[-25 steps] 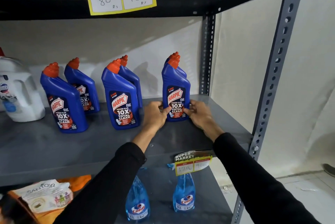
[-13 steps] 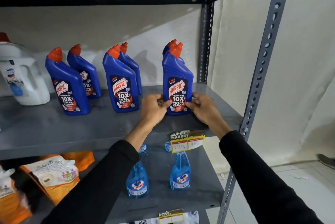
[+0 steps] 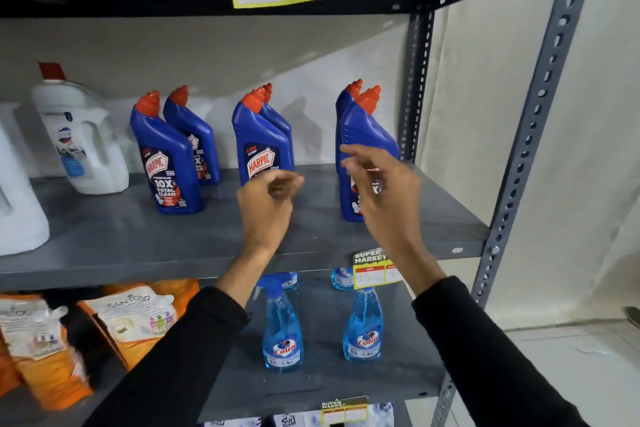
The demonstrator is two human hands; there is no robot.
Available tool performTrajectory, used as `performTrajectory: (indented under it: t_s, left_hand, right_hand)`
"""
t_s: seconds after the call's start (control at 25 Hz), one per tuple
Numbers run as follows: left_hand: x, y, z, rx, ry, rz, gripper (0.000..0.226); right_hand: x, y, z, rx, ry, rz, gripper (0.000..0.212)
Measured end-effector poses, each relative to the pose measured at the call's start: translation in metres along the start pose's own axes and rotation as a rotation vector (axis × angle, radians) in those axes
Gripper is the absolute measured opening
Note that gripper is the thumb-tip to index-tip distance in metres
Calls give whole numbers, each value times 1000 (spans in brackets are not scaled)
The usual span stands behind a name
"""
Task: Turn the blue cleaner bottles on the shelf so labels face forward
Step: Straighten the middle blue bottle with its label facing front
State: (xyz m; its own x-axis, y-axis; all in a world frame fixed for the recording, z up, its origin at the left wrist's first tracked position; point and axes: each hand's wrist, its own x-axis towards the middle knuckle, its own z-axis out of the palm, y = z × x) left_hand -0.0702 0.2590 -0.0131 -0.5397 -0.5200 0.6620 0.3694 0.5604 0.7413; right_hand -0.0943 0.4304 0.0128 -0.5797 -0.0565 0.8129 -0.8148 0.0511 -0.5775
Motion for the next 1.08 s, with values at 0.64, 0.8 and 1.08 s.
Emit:
performTrajectory:
  t_s: [0.64, 0.8, 1.08]
  left_hand:
    - [41, -59, -45, 152, -134, -407, 27]
    - [30, -49, -51, 157, -169, -366, 29]
    - [18, -46, -64, 155, -202, -317, 32]
  right_hand:
    - [10, 47, 125, -159, -502, 623, 39]
    - [-4, 35, 113, -198, -467, 556, 37]
    - [-18, 27, 105, -219, -489, 498, 39]
